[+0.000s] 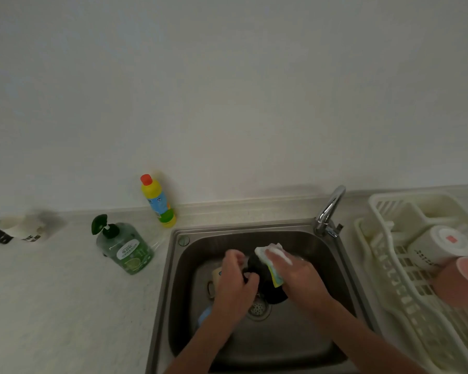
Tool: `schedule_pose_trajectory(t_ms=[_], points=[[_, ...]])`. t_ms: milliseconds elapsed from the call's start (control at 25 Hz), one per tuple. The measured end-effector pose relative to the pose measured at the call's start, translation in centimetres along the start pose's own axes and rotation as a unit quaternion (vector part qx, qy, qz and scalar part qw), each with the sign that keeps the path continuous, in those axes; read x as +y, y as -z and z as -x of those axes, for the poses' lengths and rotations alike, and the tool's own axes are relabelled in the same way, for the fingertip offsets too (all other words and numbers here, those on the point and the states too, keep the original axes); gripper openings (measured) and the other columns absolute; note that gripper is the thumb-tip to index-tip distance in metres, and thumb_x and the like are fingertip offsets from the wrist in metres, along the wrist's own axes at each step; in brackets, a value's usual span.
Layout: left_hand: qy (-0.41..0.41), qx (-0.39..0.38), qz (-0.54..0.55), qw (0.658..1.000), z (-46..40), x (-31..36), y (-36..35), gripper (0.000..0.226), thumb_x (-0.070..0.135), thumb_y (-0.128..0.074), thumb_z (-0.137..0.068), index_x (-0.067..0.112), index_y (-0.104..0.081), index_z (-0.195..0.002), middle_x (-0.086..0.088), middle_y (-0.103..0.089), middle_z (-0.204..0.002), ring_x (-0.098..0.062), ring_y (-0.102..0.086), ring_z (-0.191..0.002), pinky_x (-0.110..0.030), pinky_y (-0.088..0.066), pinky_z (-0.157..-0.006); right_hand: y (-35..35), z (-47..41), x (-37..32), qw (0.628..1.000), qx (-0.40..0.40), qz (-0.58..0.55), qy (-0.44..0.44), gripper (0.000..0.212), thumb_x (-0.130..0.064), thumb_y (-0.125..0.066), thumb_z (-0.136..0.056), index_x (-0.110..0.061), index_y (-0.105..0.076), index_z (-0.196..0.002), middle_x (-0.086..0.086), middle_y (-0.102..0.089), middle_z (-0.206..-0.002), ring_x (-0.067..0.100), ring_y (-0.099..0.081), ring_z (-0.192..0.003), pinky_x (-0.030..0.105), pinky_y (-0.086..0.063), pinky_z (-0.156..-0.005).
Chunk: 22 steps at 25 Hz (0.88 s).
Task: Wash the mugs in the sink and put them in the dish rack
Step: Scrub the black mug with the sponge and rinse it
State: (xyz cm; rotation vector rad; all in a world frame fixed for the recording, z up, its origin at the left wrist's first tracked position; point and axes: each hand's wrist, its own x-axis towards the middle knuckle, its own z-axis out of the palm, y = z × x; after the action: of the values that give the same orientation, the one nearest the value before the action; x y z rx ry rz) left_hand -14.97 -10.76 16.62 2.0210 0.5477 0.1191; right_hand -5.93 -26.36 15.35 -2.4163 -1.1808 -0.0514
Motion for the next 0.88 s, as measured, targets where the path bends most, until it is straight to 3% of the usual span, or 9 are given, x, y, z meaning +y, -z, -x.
schedule_pose_trajectory(t_ms=[40, 120, 160, 240, 320, 440, 520, 720, 880], points=[[0.089, -0.009, 0.096, 0.991, -0.2, -0.3, 0.1, 0.023, 0.025, -0.055, -0.087, 0.027, -0.044, -0.107, -0.003, -0.061, -0.103, -0.019, -0.068, -0.086, -0.035, -0.06, -0.072, 0.2, -0.1, -0.8, 1.0, 0.008, 0.002, -0.002, 0.095, -0.015, -0.093, -0.053, -0.021, -0.046, -0.136, 0.005, -0.062, -0.134, 0.019, -0.069, -0.108, 0.028, -0.057, -0.083], [0.249, -0.09, 0.265, 0.927, -0.8, -0.8, 0.3, 0.02, 0.015, -0.053, -0.094, 0.016, -0.053, -0.114, -0.016, -0.067, -0.107, -0.036, -0.072, -0.085, -0.048, -0.061, -0.074, 0.0, -0.3, -2.1, 1.0, 0.018, 0.023, 0.007, 0.093, -0.018, -0.094, -0.056, -0.016, -0.048, -0.136, 0.009, -0.058, -0.137, 0.022, -0.064, -0.116, 0.03, -0.056, -0.088], [0.273, -0.119, 0.314, 0.902, -0.9, -1.2, 0.4, 0.022, 0.009, -0.051, -0.095, 0.012, -0.056, -0.116, -0.02, -0.068, -0.109, -0.039, -0.072, -0.088, -0.052, -0.06, -0.078, -0.3, -0.2, -2.6, 0.999, 0.014, 0.033, 0.011, 0.093, -0.023, -0.094, -0.058, -0.015, -0.047, -0.138, 0.012, -0.055, -0.14, 0.024, -0.061, -0.121, 0.033, -0.055, -0.093], [0.257, -0.114, 0.364, 0.888, -1.0, -2.2, 1.0, 0.026, 0.0, -0.046, -0.094, 0.007, -0.058, -0.116, -0.023, -0.067, -0.113, -0.038, -0.069, -0.098, -0.056, -0.058, -0.083, -0.8, -0.3, -3.6, 0.999, -0.014, 0.035, 0.009, 0.096, -0.027, -0.091, -0.064, -0.015, -0.04, -0.145, 0.013, -0.045, -0.149, 0.027, -0.051, -0.132, 0.04, -0.054, -0.098], [0.242, -0.086, 0.375, 0.891, -1.0, -3.1, 1.7, 0.025, -0.004, -0.041, -0.096, 0.003, -0.058, -0.113, -0.024, -0.066, -0.113, -0.037, -0.067, -0.103, -0.052, -0.059, -0.082, -0.9, -0.6, -4.4, 0.997, -0.069, 0.032, 0.006, 0.093, -0.027, -0.079, -0.08, -0.024, -0.023, -0.154, 0.01, -0.015, -0.163, 0.028, -0.026, -0.146, 0.042, -0.045, -0.107], [0.22, -0.077, 0.349, 0.908, -1.1, -4.4, 2.9, 0.022, -0.006, -0.04, -0.097, 0.0, -0.059, -0.107, -0.022, -0.066, -0.109, -0.034, -0.066, -0.101, -0.04, -0.06, -0.076, -1.1, -0.6, -5.6, 0.988, -0.155, 0.016, 0.009, 0.076, -0.059, -0.036, -0.094, -0.047, 0.014, -0.151, 0.0, 0.03, -0.16, 0.028, 0.007, -0.151, 0.041, -0.032, -0.115], [0.199, -0.089, 0.335, 0.916, -1.1, -4.6, 3.5, 0.021, -0.006, -0.039, -0.098, -0.001, -0.057, -0.107, -0.019, -0.067, -0.106, -0.031, -0.067, -0.099, -0.037, -0.06, -0.075, -1.1, -0.7, -6.2, 0.987, -0.159, 0.029, 0.011, 0.073, -0.071, -0.023, -0.089, -0.052, 0.017, -0.148, -0.002, 0.035, -0.158, 0.032, 0.009, -0.151, 0.045, -0.034, -0.116], [0.155, -0.087, 0.289, 0.941, -1.5, -4.9, 4.2, 0.018, -0.001, -0.039, -0.1, 0.007, -0.056, -0.103, -0.016, -0.066, -0.104, -0.03, -0.067, -0.097, -0.043, -0.06, -0.08, -1.7, -1.7, -6.9, 0.988, -0.137, 0.065, 0.01, 0.076, -0.057, -0.043, -0.095, -0.043, 0.001, -0.155, 0.001, 0.031, -0.16, 0.037, 0.01, -0.15, 0.043, -0.033, -0.114], [0.136, -0.071, 0.227, 0.962, -2.1, -5.0, 4.7, 0.016, 0.004, -0.043, -0.099, 0.012, -0.056, -0.098, -0.016, -0.065, -0.1, -0.03, -0.065, -0.094, -0.057, -0.055, -0.087, -2.1, -2.4, -6.9, 0.994, -0.109, 0.009, -0.009, 0.069, -0.062, -0.035, -0.097, -0.049, 0.004, -0.152, -0.004, 0.024, -0.162, 0.025, 0.006, -0.15, 0.036, -0.027, -0.112]])
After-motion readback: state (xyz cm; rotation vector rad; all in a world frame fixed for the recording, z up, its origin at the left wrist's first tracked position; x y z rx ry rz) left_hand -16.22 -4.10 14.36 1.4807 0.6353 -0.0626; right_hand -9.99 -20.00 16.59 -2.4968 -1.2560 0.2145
